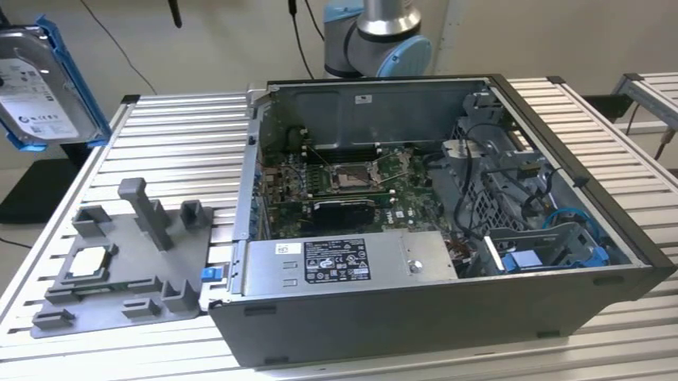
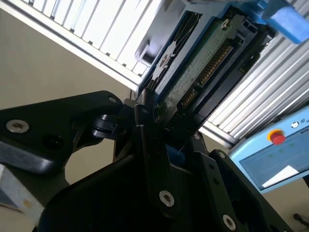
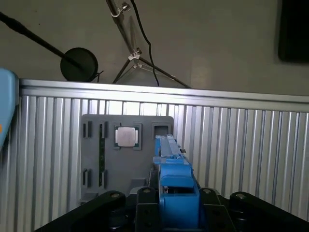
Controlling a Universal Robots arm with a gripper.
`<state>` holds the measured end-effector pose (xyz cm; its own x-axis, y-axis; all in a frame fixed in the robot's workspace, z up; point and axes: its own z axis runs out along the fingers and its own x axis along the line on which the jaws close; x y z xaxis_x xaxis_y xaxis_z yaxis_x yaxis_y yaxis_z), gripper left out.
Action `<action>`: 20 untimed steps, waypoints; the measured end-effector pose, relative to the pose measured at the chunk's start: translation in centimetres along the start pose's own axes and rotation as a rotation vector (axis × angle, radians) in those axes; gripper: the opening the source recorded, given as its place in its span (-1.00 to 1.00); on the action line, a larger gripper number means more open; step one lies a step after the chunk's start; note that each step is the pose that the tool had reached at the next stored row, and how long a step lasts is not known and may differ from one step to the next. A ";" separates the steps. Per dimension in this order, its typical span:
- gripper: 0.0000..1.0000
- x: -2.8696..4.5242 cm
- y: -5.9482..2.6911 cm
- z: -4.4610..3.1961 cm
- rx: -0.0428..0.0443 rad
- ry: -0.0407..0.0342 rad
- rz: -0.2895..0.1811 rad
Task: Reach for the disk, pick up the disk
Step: 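Pick up the disk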
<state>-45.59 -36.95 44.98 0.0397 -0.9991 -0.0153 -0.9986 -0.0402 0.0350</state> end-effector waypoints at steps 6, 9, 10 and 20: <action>-1.00 -0.02 0.05 -1.38 -0.0008 -0.0001 0.000; -1.00 -0.03 0.07 -2.07 -0.0007 -0.0002 0.000; -1.00 -0.03 0.08 -2.35 -0.0008 -0.0002 0.000; -1.00 -0.07 0.16 -4.77 -0.0013 -0.0001 0.000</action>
<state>-45.59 -36.95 49.75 0.0395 -0.9991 -0.0154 -0.9985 -0.0400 0.0364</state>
